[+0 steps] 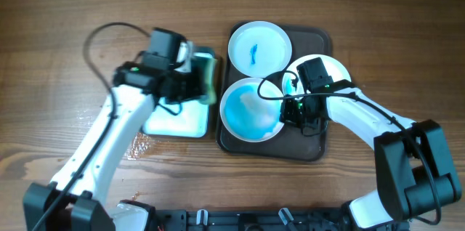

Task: Clean dirty plates on tray and stack at the side
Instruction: 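Scrub the front plate with the sponge held in the left gripper, then lift the cleaned plate with the right gripper and return the sponge to the soapy tray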

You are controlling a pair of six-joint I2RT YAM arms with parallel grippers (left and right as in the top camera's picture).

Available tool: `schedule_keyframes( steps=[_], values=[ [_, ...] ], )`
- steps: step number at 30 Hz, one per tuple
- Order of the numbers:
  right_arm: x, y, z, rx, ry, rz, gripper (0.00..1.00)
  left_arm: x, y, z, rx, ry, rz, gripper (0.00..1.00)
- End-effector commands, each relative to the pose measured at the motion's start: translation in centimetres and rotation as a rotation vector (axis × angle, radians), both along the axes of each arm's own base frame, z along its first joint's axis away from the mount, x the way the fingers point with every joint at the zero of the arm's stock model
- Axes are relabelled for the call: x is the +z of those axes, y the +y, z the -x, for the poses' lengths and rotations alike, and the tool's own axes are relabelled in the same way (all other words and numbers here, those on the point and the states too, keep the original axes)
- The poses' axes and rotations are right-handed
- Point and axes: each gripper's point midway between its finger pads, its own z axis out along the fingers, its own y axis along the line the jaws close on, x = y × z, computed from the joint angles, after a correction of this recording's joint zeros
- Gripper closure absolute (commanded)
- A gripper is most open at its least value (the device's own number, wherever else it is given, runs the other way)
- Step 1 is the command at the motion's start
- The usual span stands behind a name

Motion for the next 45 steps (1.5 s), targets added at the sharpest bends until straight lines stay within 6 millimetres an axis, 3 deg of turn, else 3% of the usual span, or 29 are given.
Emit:
schedule_keyframes(
  steps=[1,5,7,10,13,14,16,18,21,25,29,33,37,45],
  values=[
    [-2.5,-0.3,1.8,0.191,0.003,0.034,0.96,-2.7,7.8,-1.1,0.189,0.017,-0.276,0.96],
    [-1.9,-0.3,1.8,0.173,0.009,0.037,0.96,-8.3,8.7,0.2,0.193,0.126,-0.302,0.95],
    [0.0,-0.5,1.2,0.148,-0.012,0.053,0.96,-9.7,8.8,0.9,0.185,0.174,-0.311,0.88],
    [4.0,-1.6,0.1,0.148,-0.104,0.117,0.96,-8.6,8.0,1.0,0.172,0.168,-0.265,0.29],
    [8.7,-2.0,-0.9,0.223,-0.198,0.177,0.96,-5.3,8.3,0.4,0.195,0.107,-0.236,0.14],
    [10.3,-1.9,-1.3,0.251,-0.223,0.213,0.96,-3.6,8.5,0.3,0.209,0.070,-0.214,0.00],
    [13.3,-1.1,-2.4,0.302,-0.292,0.287,0.96,-0.3,8.6,0.1,0.232,-0.006,-0.155,0.00],
    [16.4,1.1,-3.9,0.349,-0.423,0.333,0.96,3.4,9.4,0.1,0.293,-0.107,-0.096,0.00],
    [19.8,6.0,-6.7,0.431,-0.689,0.367,0.96,8.6,11.7,1.5,0.399,-0.276,-0.054,0.00],
    [23.0,13.0,-9.2,0.516,-1.020,0.432,0.96,12.7,11.8,3.9,0.409,-0.421,-0.029,0.00],
    [25.1,15.6,-10.4,0.563,-1.226,0.679,0.96,13.2,11.8,6.2,0.410,-0.424,-0.028,0.00],
    [28.0,15.6,-10.4,0.482,-1.322,0.803,0.96,13.0,11.8,6.5,0.409,-0.413,-0.030,0.00],
    [28.6,17.1,-9.4,0.568,-1.365,0.828,0.96,13.0,11.8,6.5,0.409,-0.411,-0.030,0.00],
    [32.0,19.1,-6.5,0.605,-1.474,0.986,0.96,13.0,11.8,6.5,0.409,-0.411,-0.030,0.00]
  ],
)
